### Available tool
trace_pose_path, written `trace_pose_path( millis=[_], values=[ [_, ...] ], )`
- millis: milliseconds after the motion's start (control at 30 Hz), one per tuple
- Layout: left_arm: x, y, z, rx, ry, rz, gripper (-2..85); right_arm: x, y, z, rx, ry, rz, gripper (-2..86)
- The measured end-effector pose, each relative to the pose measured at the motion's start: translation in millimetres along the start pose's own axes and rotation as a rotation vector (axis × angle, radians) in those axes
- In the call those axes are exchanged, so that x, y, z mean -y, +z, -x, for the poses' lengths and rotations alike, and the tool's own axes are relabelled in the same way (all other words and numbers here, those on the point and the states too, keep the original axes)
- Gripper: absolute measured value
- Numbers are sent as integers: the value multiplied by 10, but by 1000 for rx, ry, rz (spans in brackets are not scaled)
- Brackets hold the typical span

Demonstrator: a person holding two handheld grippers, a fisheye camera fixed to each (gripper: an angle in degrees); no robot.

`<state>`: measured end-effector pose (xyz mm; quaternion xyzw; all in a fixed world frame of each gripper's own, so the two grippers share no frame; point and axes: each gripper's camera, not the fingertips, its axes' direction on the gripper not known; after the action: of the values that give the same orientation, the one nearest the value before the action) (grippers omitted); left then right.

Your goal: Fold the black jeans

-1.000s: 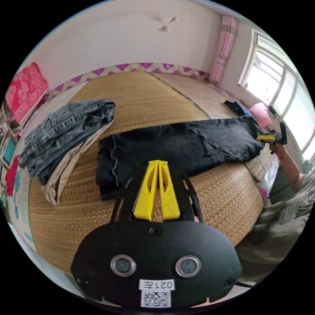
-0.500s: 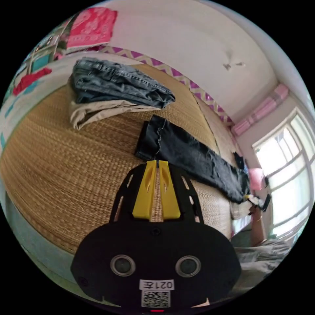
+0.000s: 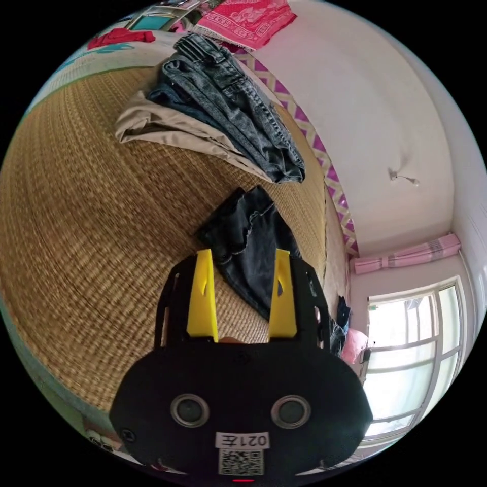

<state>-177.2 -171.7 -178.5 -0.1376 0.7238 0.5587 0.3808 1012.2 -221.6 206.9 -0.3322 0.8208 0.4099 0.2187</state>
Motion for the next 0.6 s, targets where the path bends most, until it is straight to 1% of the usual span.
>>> trace_pose_path(
  millis=[33, 100, 133, 200, 233, 333, 433, 500, 533, 600],
  values=[
    [9, 16, 44, -16, -16, -3, 123, -39, -16, -16, -6, 3, -1, -6],
    [22, 73, 260, -108, -65, -21, 60, -192, -57, -90, -26, 19, -3, -6],
    [13, 69, 316, -124, -83, -34, 53, -230, -63, -114, -27, 25, -1, -6],
    [-55, 22, 430, -223, -104, -76, 39, -390, -96, -215, -18, 51, 3, -6],
    [-77, -10, 414, -228, -97, -87, 38, -434, -110, -240, -19, 57, 3, -6],
    [-210, -250, 90, -246, 17, -156, 33, -682, -209, -373, -43, 86, -2, -6],
    [-396, -551, -548, -275, 165, -214, 31, -958, -274, -583, -70, 136, -6, -6],
    [-681, -751, -1303, -301, 347, -245, 32, -1166, -313, -802, -75, 182, -19, -6],
    [-784, -777, -1522, -308, 400, -246, 33, -1213, -319, -860, -73, 195, -23, -6],
    [-1323, -733, -2432, -307, 602, -230, 37, -1379, -342, -1076, -23, 251, -48, -5]
  ],
)
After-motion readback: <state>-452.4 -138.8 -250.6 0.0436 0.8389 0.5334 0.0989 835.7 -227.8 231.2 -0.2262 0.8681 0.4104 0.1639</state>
